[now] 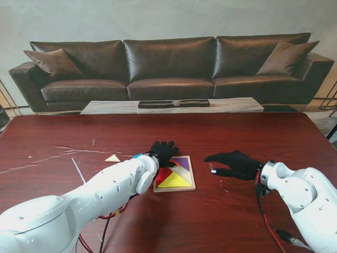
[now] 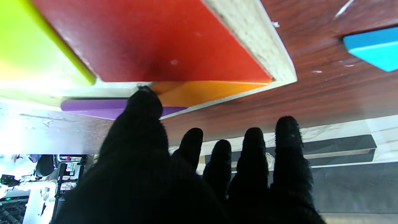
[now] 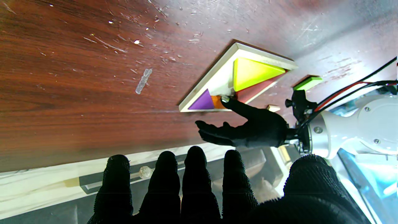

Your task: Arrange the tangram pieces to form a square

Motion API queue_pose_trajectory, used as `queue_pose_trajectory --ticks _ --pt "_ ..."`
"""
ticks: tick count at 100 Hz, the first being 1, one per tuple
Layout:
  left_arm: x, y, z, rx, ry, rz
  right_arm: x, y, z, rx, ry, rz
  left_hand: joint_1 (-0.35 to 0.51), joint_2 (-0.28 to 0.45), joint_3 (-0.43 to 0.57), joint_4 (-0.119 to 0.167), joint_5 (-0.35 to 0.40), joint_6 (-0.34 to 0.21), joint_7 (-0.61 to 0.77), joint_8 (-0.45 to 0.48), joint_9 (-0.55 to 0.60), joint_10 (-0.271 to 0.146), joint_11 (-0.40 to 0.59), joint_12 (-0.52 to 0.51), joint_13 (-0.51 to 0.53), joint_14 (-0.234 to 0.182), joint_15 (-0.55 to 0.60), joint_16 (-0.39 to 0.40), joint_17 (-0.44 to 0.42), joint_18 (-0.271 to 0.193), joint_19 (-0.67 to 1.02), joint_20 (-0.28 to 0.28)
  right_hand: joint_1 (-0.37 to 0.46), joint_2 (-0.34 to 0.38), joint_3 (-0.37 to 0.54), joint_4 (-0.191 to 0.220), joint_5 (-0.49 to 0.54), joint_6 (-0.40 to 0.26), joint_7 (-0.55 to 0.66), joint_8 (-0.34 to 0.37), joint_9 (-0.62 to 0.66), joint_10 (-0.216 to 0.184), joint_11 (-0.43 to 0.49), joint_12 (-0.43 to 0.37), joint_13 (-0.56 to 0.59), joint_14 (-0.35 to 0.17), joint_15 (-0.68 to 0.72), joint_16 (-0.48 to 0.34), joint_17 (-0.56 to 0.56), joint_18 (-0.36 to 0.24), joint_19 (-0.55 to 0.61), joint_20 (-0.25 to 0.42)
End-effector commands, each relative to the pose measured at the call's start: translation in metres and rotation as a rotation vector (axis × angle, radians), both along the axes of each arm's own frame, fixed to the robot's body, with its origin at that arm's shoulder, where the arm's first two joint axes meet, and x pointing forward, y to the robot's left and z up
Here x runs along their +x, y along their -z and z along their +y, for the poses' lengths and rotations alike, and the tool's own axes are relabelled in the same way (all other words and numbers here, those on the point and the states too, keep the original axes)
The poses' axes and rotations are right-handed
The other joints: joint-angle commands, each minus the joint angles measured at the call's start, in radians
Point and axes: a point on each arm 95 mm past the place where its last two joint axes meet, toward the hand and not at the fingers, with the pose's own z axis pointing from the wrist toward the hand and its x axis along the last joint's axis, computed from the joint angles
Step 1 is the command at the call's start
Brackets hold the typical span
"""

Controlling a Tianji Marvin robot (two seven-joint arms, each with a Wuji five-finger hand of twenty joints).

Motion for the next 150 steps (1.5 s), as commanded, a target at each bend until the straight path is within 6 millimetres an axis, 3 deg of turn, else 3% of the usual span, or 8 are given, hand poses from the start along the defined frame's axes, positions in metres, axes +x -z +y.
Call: queue_pose_trajectory --ticks 1,6,45,59,67,104,124,150 --pt "0.002 -0.003 -0.001 -0.001 -0.002 -0.001 -0.002 0.002 0.002 -0.003 -0.007 0.005 0.087 -0.011 0.066 0.054 0.008 0.007 0.016 0.007 0.013 0.036 0.022 0.004 0.023 -0.001 0.009 0.009 0.006 0.002 0.017 0.015 0.021 0.001 0.003 0.024 -0.029 -0.023 0.003 -0.007 -0.013 -0.004 0.010 0.007 -0.007 -0.006 0.003 0.003 -0.008 -0.006 0.006 -0.012" --pt "0.001 -0.003 0.000 0.003 -0.004 -0.003 -0.001 0.002 0.002 -0.003 -0.008 0.005 0.068 -0.027 0.132 0.043 0.004 0.005 0.034 0.000 0.012 0.035 0.046 -0.021 0.026 -0.002 0.019 0.007 0.008 0.003 0.032 0.003 0.022 0.001 0.004 0.025 -0.029 -0.022 0.003 -0.007 -0.013 -0.004 0.010 0.007 -0.006 -0.006 0.003 0.003 -0.008 -0.006 0.006 -0.012" --pt "0.000 -0.003 0.008 0.027 -0.017 -0.009 0.001 0.002 0.007 0.001 -0.015 0.008 0.112 -0.044 0.209 0.043 0.006 -0.003 0.062 0.000 0.019 0.033 0.064 -0.017 0.035 -0.006 0.032 0.009 0.019 0.001 0.042 0.000 0.021 0.001 0.003 0.024 -0.029 -0.023 0.004 -0.007 -0.011 -0.005 0.013 0.008 -0.006 -0.006 0.003 0.003 -0.007 -0.005 0.006 -0.011" --pt "-0.001 -0.007 0.010 0.014 -0.016 -0.002 0.001 0.002 0.008 0.001 -0.016 0.010 -0.020 -0.013 0.126 0.028 -0.012 -0.007 0.068 -0.008 0.011 0.029 0.040 -0.032 0.010 0.004 0.011 -0.004 -0.005 0.006 0.025 -0.008 0.020 0.002 0.003 0.024 -0.028 -0.022 0.004 -0.007 -0.011 -0.004 0.012 0.008 -0.006 -0.005 0.003 0.003 -0.007 -0.005 0.006 -0.011" --pt "-0.003 -0.012 0.012 -0.002 -0.019 -0.007 0.001 0.002 0.009 0.000 -0.017 0.010 -0.021 0.029 0.014 0.036 -0.013 -0.011 0.065 -0.017 0.008 0.027 0.026 -0.030 -0.001 0.007 -0.001 -0.009 -0.015 0.009 0.012 -0.005 0.021 0.002 0.003 0.024 -0.029 -0.023 0.003 -0.007 -0.012 -0.006 0.011 0.007 -0.006 -0.004 0.003 0.003 -0.007 -0.005 0.006 -0.011" --pt "-0.015 -0.055 0.023 -0.039 -0.044 -0.101 0.004 0.003 0.013 0.007 -0.025 0.007 -0.055 0.076 -0.054 0.038 -0.001 -0.044 0.050 -0.011 0.007 0.016 0.008 -0.035 -0.012 0.013 -0.044 -0.025 -0.036 0.015 -0.031 -0.017 0.018 0.002 0.002 0.024 -0.030 -0.022 0.003 -0.007 -0.013 -0.005 0.010 0.007 -0.007 -0.004 0.002 0.003 -0.007 -0.005 0.006 -0.012" --pt "-0.029 -0.077 0.042 -0.043 -0.088 -0.103 0.005 0.002 0.015 0.017 -0.027 -0.003 -0.054 0.092 -0.074 0.039 0.002 -0.061 0.042 -0.007 0.039 0.017 -0.043 -0.081 -0.018 0.038 -0.099 -0.070 -0.049 0.022 -0.120 -0.077 0.011 0.004 0.000 0.023 -0.030 -0.022 0.002 -0.007 -0.014 -0.005 0.008 0.006 -0.009 -0.004 0.001 0.003 -0.007 -0.005 0.006 -0.012" --pt "-0.045 -0.088 0.071 0.004 -0.151 -0.123 0.007 0.002 0.021 0.025 -0.039 -0.008 -0.049 0.089 -0.073 0.040 0.014 -0.077 0.038 -0.009 0.103 0.020 -0.089 -0.142 -0.009 0.041 -0.132 -0.124 -0.056 0.012 -0.158 -0.131 0.006 0.004 0.000 0.023 -0.029 -0.022 0.002 -0.007 -0.013 -0.004 0.007 0.005 -0.007 -0.003 0.001 0.003 -0.007 -0.005 0.006 -0.012"
